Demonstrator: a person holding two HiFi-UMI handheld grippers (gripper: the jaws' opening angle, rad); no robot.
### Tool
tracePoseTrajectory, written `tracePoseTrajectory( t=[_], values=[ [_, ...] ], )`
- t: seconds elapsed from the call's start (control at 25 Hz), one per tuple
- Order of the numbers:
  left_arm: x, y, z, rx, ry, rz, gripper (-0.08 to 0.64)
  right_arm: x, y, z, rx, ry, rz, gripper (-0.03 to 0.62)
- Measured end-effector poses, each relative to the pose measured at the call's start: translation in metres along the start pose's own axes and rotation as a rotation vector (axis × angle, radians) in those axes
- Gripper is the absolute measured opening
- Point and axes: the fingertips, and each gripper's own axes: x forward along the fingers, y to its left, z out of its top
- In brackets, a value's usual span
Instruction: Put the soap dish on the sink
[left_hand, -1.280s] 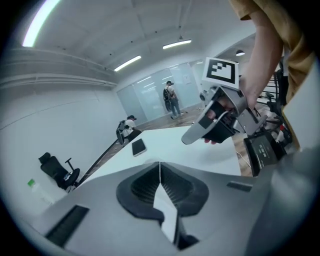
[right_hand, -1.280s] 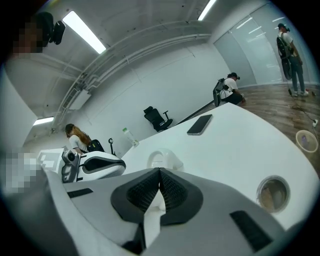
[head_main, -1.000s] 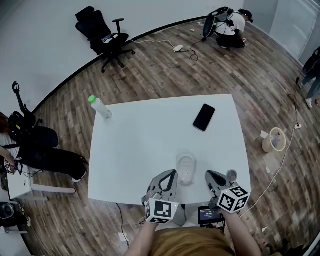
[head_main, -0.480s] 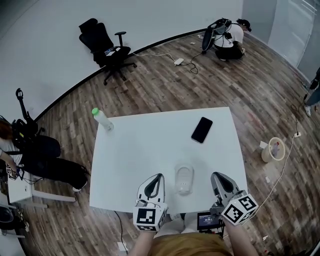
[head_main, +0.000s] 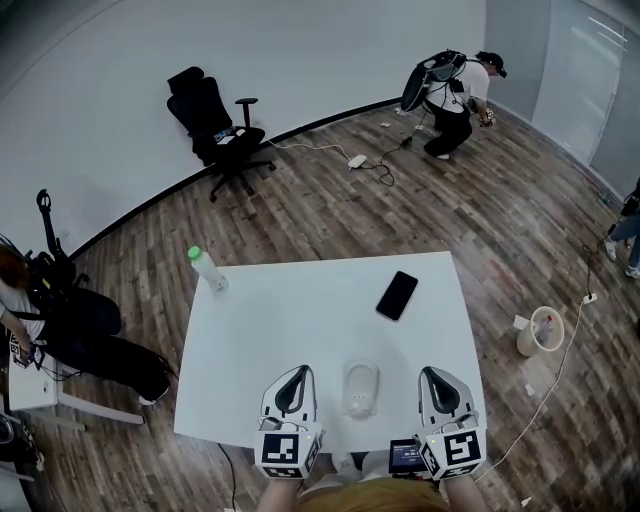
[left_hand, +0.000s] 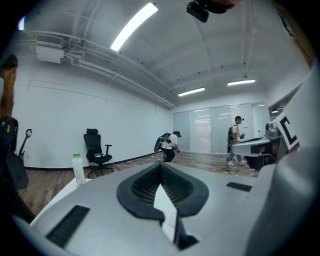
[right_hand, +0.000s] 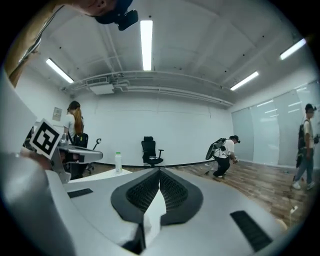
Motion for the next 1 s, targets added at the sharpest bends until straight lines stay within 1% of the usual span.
tracePoseTrajectory(
  t=[0.08,0.2,0.32,0.48,0.56,0.72,1.0],
  values=[
    [0.002,-0.003,0.008,0.003,-0.022,0.0,0.006,-0.001,-0.009,0.001,-0.048,0.002,-0.044,0.009],
    [0.002,-0.002,0.025,0.032,-0.063,0.017,0.006,-0.001,-0.016,0.015,-0.071,-0.038,-0.067,0.009],
    [0.001,0.001,0.037,0.057,-0.085,0.041,0.006,0.001,-0.02,0.028,-0.055,-0.073,-0.065,0.009],
    [-0.003,0.01,0.04,0.024,-0.099,0.068,0.006,0.006,-0.015,0.04,-0.087,-0.099,-0.06,0.009],
    [-0.002,0.013,0.044,0.026,-0.105,0.074,0.006,0.01,-0.014,0.044,-0.089,-0.105,-0.051,0.008],
    [0.001,0.016,0.049,0.013,-0.116,0.078,0.006,0.016,-0.014,0.042,-0.076,-0.096,-0.041,0.009],
    [0.001,0.017,0.049,0.043,-0.116,0.075,0.006,0.017,-0.012,0.039,-0.066,-0.087,-0.016,0.009]
  ],
)
